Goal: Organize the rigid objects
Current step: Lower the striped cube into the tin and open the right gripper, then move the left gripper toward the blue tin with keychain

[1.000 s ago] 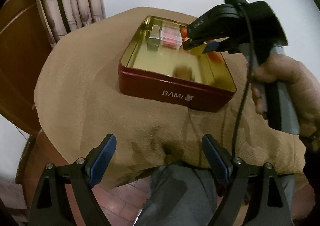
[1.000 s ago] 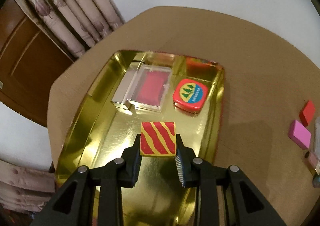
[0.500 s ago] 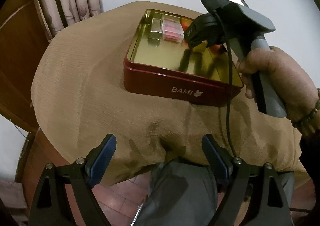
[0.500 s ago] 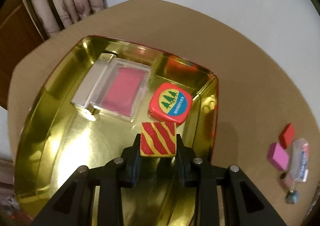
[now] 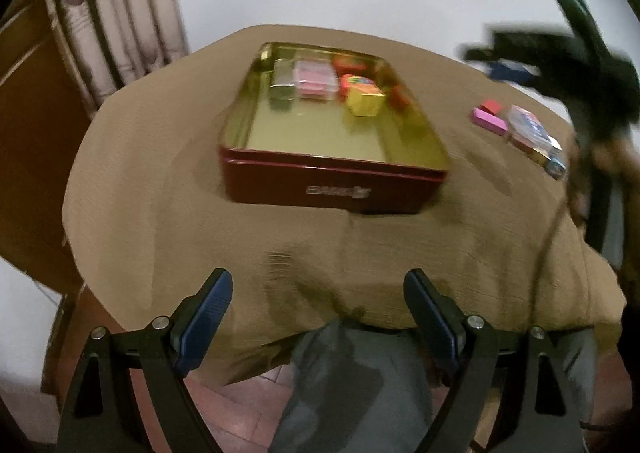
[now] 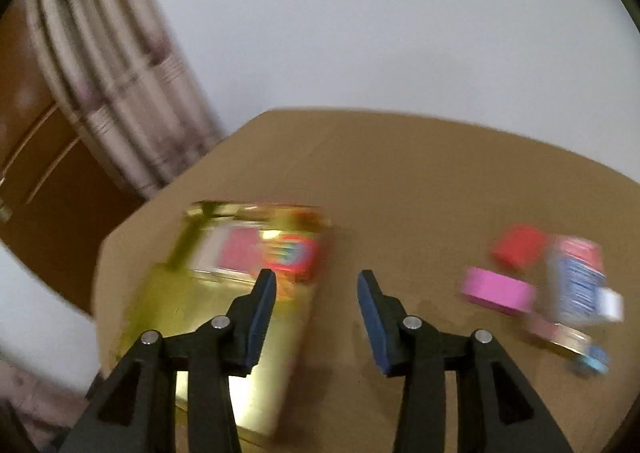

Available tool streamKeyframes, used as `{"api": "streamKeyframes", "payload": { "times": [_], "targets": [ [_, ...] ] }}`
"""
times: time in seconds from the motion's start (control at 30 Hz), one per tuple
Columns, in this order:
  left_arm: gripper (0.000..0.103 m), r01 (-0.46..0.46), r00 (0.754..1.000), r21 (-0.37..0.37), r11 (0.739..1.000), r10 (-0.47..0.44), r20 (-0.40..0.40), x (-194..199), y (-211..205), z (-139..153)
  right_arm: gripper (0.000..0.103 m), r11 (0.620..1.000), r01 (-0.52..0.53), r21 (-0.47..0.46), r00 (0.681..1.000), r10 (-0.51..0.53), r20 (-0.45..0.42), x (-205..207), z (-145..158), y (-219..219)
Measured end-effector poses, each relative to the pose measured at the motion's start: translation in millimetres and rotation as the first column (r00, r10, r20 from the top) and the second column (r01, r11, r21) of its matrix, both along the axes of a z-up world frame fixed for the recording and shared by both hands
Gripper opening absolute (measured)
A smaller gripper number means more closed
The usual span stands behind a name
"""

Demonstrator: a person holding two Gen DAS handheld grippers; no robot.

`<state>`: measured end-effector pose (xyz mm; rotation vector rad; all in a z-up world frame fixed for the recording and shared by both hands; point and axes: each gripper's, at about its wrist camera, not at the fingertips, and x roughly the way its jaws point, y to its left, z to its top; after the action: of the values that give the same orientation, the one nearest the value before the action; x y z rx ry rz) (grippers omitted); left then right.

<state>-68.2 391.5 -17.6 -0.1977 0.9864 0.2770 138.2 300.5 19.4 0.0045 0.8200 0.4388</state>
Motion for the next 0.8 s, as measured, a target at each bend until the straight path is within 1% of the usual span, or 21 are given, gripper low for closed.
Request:
{"api": "streamKeyframes", "payload": {
  "times": [0.07,0.1,0.13,0.17,0.2,0.3,0.4,0.5,0.57,0.63,0.67,0.7,0.73,0.8],
  "targets": [
    [0.085,0.045,0.999,-0.005,0.999,-0.045,-0.004,1,-12,1,0.045,0.995,0.083,-0.05,0.996,-0.082,0.039,-6,-7,-49],
    [0.085,0.067,0.998,-0.013,0.998,-0.067,-0.006,2,-18,2,0.045,0.987,0.128,-0.102,0.991,-0.123,0.054,-10,-14,-71],
    [0.085,0.088,0.996,-0.023,0.996,-0.088,-0.009,3,-24,3,0.045,0.973,0.17,-0.155,0.985,-0.163,0.056,-9,-21,-97],
    [0.085,0.112,0.994,-0.034,0.993,-0.113,-0.012,5,-32,4,0.045,0.962,0.2,-0.184,0.98,-0.194,0.048,-8,-29,-122],
    [0.085,0.14,0.99,-0.037,0.99,-0.14,-0.013,8,-42,5,0.045,0.949,0.243,-0.203,0.97,-0.241,0.037,-8,-37,-152],
    [0.085,0.207,0.978,-0.046,0.977,-0.208,-0.015,23,-69,11,0.045,0.913,0.331,-0.237,0.942,-0.333,0.032,-8,-49,-213],
    [0.085,0.259,0.965,-0.09,0.962,-0.261,-0.01,47,-94,16,0.045,0.893,0.386,-0.231,0.92,-0.392,0.022,-9,-56,-259],
    [0.085,0.291,0.956,-0.073,0.954,-0.292,-0.012,79,-118,19,0.045,0.887,0.42,-0.191,0.904,-0.427,0.006,-9,-62,-281],
    [0.085,0.324,0.945,-0.071,0.943,-0.326,-0.018,103,-133,17,0.045,0.894,0.421,-0.153,0.903,-0.428,-0.015,-9,-68,-287],
    [0.085,0.368,0.929,-0.075,0.927,-0.37,-0.006,122,-144,15,0.045,0.904,0.413,-0.114,0.909,-0.417,-0.017,-8,-67,-287],
    [0.085,0.38,0.923,-0.072,0.922,-0.383,-0.034,137,-152,12,0.045,0.908,0.406,-0.105,0.912,-0.409,-0.017,-8,-68,-287],
    [0.085,0.378,0.922,-0.088,0.922,-0.383,-0.054,146,-156,9,0.045,0.915,0.391,-0.101,0.918,-0.395,-0.028,-6,-70,-286],
    [0.085,0.369,0.924,-0.127,0.921,-0.379,-0.061,155,-160,7,0.045,0.92,0.38,-0.097,0.922,-0.385,-0.033,-5,-70,-286],
    [0.085,0.34,0.93,-0.247,0.907,-0.363,-0.053,168,-168,7,0.045,0.931,0.36,-0.068,0.932,-0.362,-0.02,-7,-68,-287]
  ]
}}
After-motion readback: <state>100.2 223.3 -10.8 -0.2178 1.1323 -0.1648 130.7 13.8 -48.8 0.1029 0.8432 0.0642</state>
